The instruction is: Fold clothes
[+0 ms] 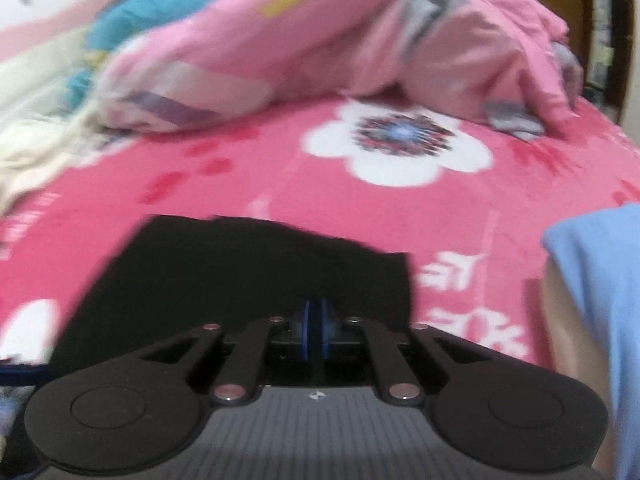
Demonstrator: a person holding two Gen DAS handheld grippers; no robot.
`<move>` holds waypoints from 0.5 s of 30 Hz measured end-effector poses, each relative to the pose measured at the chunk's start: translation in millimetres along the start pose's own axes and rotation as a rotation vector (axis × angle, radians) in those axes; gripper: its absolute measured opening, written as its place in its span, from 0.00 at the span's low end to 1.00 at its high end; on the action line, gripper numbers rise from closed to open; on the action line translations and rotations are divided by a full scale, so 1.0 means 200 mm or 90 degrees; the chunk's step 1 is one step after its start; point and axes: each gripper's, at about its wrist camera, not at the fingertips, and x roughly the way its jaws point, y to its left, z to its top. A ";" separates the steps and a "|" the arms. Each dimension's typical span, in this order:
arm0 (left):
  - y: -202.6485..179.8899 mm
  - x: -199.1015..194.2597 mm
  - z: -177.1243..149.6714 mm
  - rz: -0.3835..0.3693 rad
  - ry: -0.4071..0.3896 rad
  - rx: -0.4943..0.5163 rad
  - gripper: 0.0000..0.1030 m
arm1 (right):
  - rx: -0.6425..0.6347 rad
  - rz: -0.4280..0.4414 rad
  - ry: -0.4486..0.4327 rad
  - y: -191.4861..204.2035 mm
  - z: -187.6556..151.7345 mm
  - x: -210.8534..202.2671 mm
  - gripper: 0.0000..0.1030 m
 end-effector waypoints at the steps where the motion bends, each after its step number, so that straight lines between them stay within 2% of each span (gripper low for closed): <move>1: 0.00 0.00 0.00 -0.002 0.000 -0.001 0.79 | -0.004 -0.028 -0.011 0.00 0.02 0.00 0.00; 2: 0.01 0.00 0.00 -0.005 0.000 -0.003 0.80 | -0.007 -0.056 -0.022 0.00 0.04 0.00 0.01; 3: 0.01 0.00 0.00 -0.008 -0.001 -0.005 0.80 | -0.021 -0.071 -0.038 0.02 0.06 -0.02 0.07; 4: 0.02 0.01 -0.01 -0.011 -0.001 -0.007 0.80 | -0.028 -0.058 -0.045 0.03 0.07 -0.03 0.07; 8: 0.03 0.01 -0.02 -0.019 -0.003 -0.012 0.80 | -0.043 0.127 0.021 0.09 0.12 0.03 0.08; 12: 0.04 0.00 -0.03 -0.027 -0.002 -0.011 0.80 | -0.027 0.136 0.025 0.08 0.19 0.10 0.00; 14: 0.05 -0.01 -0.03 -0.033 -0.001 -0.016 0.81 | -0.017 0.138 0.026 0.08 0.23 0.13 0.02; 15: 0.06 -0.01 -0.03 -0.036 -0.001 -0.018 0.81 | -0.012 0.139 0.026 0.08 0.25 0.15 0.06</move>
